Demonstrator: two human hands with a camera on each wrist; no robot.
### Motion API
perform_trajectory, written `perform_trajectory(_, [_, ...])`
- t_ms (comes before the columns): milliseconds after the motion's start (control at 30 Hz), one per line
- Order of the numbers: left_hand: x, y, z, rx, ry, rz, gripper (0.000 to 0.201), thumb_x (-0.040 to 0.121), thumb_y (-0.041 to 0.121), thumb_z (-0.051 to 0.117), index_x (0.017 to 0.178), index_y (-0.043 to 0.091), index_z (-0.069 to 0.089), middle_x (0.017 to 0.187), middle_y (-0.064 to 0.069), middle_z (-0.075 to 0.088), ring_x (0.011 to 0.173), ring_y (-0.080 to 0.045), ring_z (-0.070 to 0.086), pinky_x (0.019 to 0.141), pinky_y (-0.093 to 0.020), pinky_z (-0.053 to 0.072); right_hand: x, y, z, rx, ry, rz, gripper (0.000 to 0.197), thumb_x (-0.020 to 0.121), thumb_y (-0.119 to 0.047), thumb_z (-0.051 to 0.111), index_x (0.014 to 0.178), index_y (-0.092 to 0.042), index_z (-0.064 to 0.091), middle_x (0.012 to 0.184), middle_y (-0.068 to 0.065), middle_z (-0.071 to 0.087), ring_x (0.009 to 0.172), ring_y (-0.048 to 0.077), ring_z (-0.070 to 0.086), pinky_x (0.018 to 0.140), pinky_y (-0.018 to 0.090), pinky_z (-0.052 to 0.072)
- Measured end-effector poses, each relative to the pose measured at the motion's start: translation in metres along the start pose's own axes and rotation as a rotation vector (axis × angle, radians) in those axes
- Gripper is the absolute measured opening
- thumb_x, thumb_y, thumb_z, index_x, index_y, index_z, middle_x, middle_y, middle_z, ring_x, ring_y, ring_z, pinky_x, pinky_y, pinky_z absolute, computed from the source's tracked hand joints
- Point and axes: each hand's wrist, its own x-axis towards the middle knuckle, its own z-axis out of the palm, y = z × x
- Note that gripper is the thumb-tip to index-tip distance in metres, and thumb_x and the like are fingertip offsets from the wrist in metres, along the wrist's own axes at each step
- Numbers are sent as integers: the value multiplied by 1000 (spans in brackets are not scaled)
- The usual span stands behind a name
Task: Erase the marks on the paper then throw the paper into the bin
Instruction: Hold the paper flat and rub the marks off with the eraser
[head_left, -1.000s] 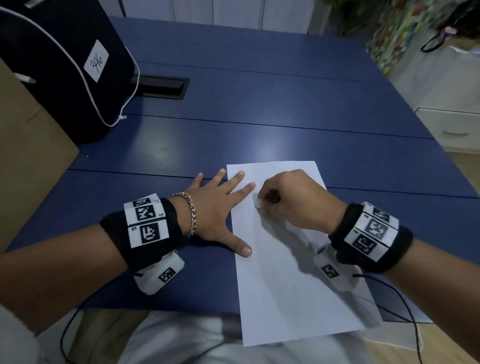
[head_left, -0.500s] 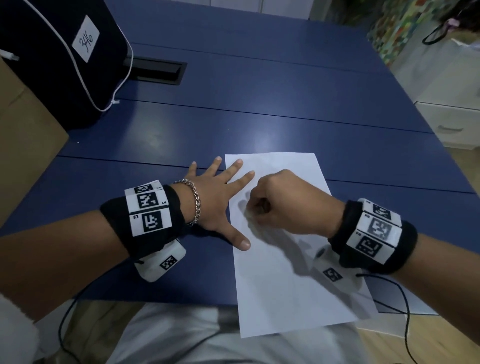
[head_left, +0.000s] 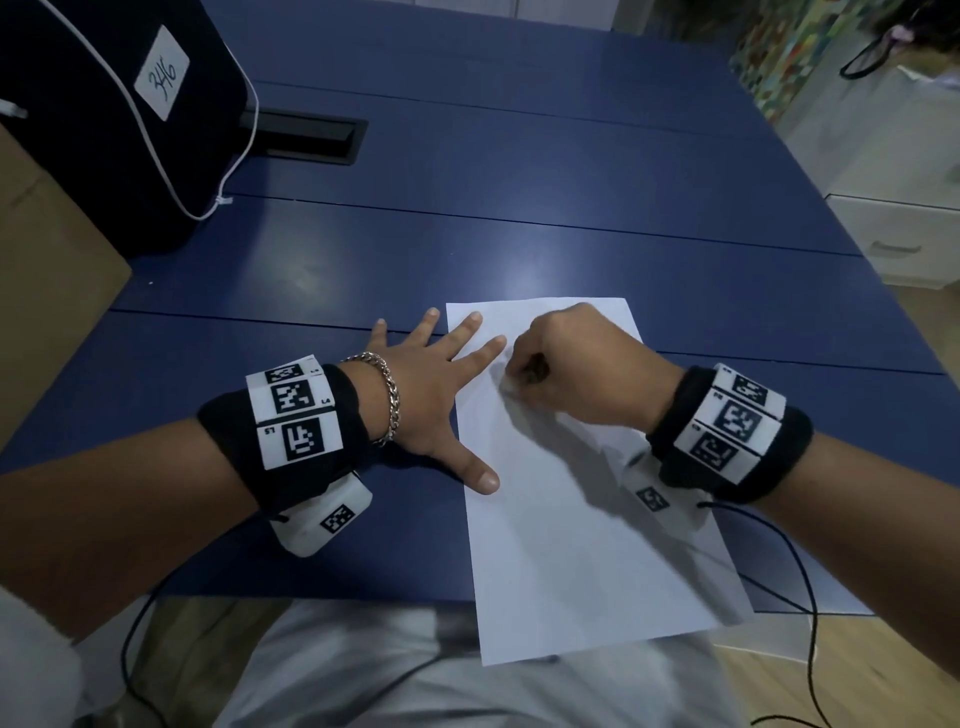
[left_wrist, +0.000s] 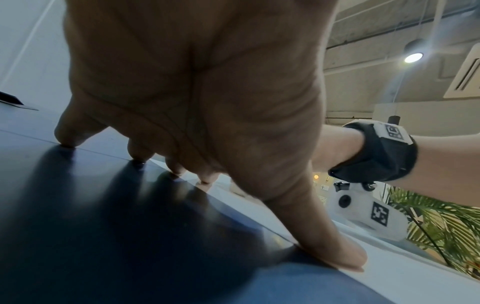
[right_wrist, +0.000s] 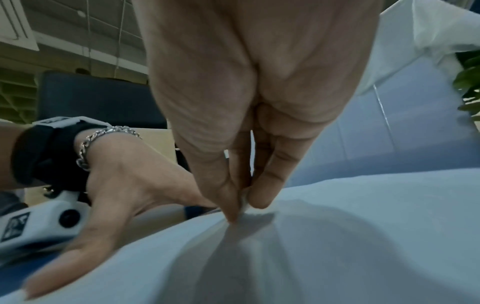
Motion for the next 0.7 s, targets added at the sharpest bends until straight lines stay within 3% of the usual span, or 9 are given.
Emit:
perform_trajectory(100, [0, 0, 0, -7, 0, 1, 155, 43, 107, 58, 155, 49, -32, 166, 15, -38, 157, -34, -27, 119, -79, -2, -15, -15, 4, 4, -131, -103, 6, 82, -18, 72, 79, -20, 76, 72, -10, 66, 60, 2, 52, 59, 14, 37])
perform_trajectory(167, [0, 0, 0, -5, -3, 2, 155, 44, 107, 58, 155, 49, -32, 166, 15, -38, 157, -34, -28, 119, -79, -2, -18, -16, 3, -14, -183, -126, 6, 83, -21, 72, 80, -18, 76, 74, -7, 69, 61, 6, 55, 61, 15, 43])
perform_trajectory(300, [-1, 1, -2, 0, -10, -4, 155, 44, 108, 58, 155, 49, -32, 166, 15, -39, 157, -33, -28, 118, -79, 0, -6, 3, -3, -21, -43, -5, 5, 84, -18, 74, 85, -19, 78, 77, -10, 68, 66, 7, 56, 67, 25, 46])
perform_trajectory(467, [0, 0, -1, -6, -13, -3, 155, 44, 107, 58, 155, 49, -32, 166, 16, -39, 157, -33, -29, 118, -79, -2, -24, -17, 5, -59, -177, -130, 6, 83, -18, 69, 79, -16, 73, 75, -3, 66, 66, 16, 56, 64, 29, 45])
perform_trajectory(600, [-2, 1, -2, -3, -16, -10, 155, 43, 108, 57, 155, 49, -32, 166, 16, -39, 157, -32, -28, 119, -79, -1, -15, 1, -2, -48, -62, 4, 6, 86, -18, 70, 84, -19, 76, 80, -6, 69, 73, 15, 59, 68, 28, 47])
perform_trajectory(700, [-2, 1, -2, -1, -16, -11, 154, 44, 108, 57, 156, 49, -31, 166, 16, -39, 157, -32, -28, 119, -79, 0, -25, -13, 6, -49, -112, -77, 6, 84, -18, 69, 82, -18, 74, 78, -3, 67, 70, 17, 58, 65, 31, 47])
